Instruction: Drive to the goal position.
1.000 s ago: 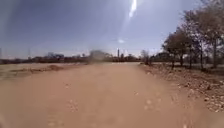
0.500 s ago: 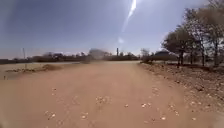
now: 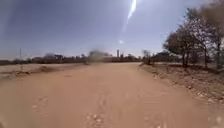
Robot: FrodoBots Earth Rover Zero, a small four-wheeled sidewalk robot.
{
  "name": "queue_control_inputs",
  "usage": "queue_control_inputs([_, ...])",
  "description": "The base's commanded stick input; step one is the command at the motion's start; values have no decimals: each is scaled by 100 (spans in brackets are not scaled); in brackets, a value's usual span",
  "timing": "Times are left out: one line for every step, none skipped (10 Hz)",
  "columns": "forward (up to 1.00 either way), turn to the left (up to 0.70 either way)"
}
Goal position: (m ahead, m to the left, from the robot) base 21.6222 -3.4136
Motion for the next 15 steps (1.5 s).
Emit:
queue_control_inputs([100, 0])
queue_control_inputs([100, 0])
queue_control_inputs([100, 0])
queue_control_inputs([100, 0])
queue_control_inputs([100, 0])
queue_control_inputs([100, 0])
queue_control_inputs([100, 0])
queue_control_inputs([100, 0])
queue_control_inputs([100, 0])
queue_control_inputs([100, 0])
queue_control_inputs([100, 0])
queue_control_inputs([100, 0])
queue_control_inputs([100, 0])
queue_control_inputs([100, 0])
queue_control_inputs([100, 0])
